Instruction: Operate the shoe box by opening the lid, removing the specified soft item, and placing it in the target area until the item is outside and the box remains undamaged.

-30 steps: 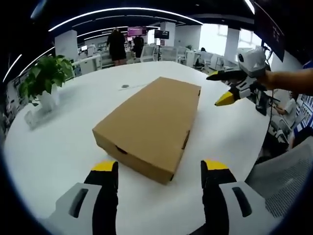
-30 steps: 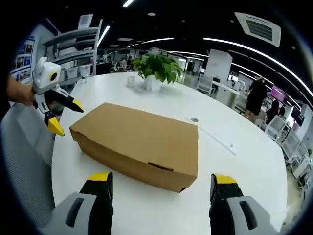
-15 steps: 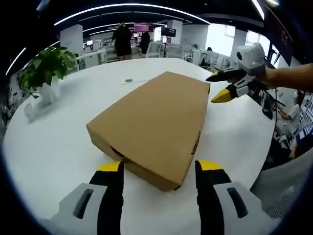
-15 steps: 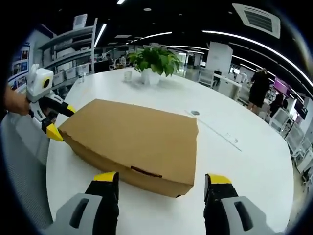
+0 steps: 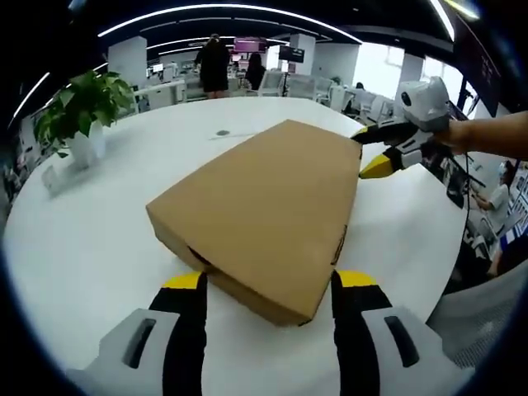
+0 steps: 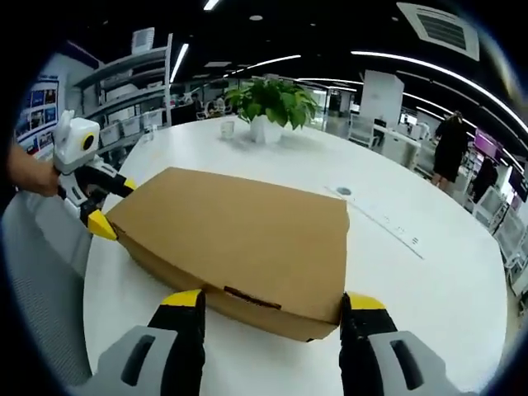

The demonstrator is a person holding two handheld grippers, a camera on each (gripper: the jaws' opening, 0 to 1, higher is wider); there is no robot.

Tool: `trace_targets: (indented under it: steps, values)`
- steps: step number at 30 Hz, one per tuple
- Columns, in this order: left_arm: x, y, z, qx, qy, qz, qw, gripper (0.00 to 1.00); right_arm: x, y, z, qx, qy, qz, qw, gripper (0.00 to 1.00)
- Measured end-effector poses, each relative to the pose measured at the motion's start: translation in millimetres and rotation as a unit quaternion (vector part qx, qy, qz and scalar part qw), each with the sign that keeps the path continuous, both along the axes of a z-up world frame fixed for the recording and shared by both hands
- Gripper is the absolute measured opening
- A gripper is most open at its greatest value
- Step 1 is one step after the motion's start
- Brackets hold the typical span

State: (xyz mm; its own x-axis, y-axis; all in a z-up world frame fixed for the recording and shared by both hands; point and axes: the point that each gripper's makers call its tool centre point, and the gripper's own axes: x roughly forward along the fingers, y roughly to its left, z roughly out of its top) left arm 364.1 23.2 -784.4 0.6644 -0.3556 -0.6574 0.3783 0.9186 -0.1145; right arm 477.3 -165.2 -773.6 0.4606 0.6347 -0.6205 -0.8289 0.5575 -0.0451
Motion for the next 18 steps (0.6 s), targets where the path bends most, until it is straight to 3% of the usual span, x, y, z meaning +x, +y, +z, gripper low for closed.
trace_targets:
  steps: [18]
  values:
    - [2.6, 15.8, 0.2, 0.008, 0.016, -0.039, 0.9991, 0.59, -12.4, 8.3, 4.1, 0.025, -0.001, -0.039, 0.9989, 0.64]
